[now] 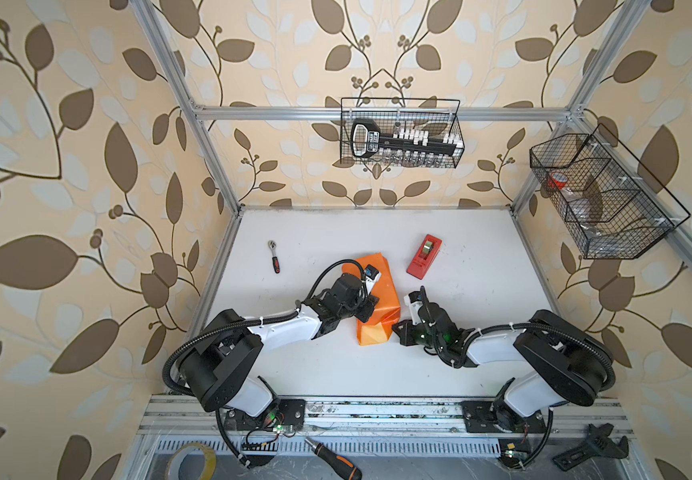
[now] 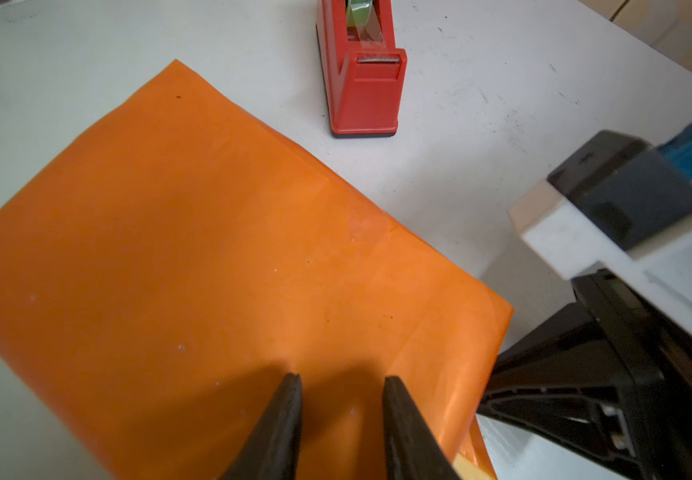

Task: Wrap the gift box in paper

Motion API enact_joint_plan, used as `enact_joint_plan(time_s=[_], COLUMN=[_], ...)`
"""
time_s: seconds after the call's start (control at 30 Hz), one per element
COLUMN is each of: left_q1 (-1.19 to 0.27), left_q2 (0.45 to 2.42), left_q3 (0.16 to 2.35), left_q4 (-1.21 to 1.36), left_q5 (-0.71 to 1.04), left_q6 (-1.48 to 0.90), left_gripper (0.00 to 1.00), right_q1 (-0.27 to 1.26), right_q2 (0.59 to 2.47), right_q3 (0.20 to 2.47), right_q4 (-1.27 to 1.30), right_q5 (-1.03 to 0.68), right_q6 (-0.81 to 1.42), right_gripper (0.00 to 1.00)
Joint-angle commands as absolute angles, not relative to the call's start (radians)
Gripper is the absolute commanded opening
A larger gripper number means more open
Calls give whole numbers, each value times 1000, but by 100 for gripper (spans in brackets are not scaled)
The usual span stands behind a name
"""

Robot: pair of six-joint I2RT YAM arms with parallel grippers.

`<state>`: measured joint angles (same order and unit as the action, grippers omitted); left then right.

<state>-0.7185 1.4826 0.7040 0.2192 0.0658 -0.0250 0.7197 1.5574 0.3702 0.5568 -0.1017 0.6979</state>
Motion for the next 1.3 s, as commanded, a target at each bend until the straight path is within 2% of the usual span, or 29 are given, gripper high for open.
enact_joint_plan(time_s=[0.0, 0.5, 1.07, 1.27], left_q1=[-717, -717, -717, -717], left_q2=[1502, 1506, 1508, 1511], left_q3=[684, 685, 685, 701], left_q4=[123, 121, 117, 105], left_q5=[54, 58, 52, 56], left_q6=[-20, -21, -23, -28], left_gripper=[34, 33, 32, 33], right_q1=[700, 679, 849, 867], right_q2=[1563, 1611, 1590, 1547], right_q3=[389, 374, 311, 317], right_q4=[523, 568, 567, 558], right_q5=[-125, -159, -72, -65], right_q6=[686, 709, 781, 789], right_gripper=[10, 11, 9, 9])
